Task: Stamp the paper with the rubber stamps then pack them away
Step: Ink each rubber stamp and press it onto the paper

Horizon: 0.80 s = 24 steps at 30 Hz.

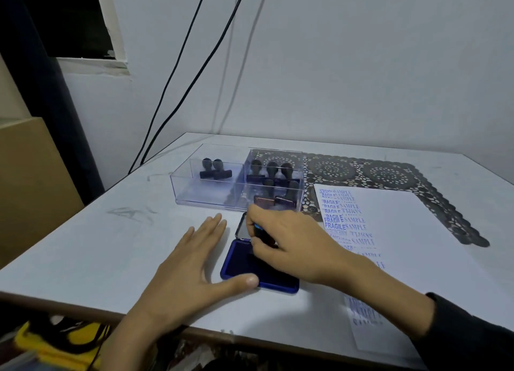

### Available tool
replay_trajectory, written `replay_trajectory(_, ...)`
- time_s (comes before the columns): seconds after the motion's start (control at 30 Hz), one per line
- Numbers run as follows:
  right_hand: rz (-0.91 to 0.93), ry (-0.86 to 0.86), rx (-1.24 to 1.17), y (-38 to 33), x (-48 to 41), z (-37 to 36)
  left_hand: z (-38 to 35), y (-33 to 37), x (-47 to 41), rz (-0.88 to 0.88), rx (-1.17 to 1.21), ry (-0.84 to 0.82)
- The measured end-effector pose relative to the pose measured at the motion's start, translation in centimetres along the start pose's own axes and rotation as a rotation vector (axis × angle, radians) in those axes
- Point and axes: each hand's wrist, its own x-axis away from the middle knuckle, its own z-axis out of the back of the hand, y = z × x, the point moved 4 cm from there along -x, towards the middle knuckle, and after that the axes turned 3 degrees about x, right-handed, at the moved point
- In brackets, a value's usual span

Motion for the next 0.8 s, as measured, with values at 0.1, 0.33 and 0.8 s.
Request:
replay_trajectory(0.1,-0.018,0.069,0.005,-0.2,0.1,-0.6,-0.1,0.8,0.0,-0.006,-0.119,-0.048)
replay_trajectory(0.33,-0.126,0.127,-0.045,0.4,-0.3,-1.7,-0.2,1.1,-0.1,0.009,-0.249,-0.072)
replay_trajectory(0.8,-0.071,0.162,0.047,-0.1,0.4,-1.4,-0.2,1.3,0.2,-0.038,-0.143,0.026)
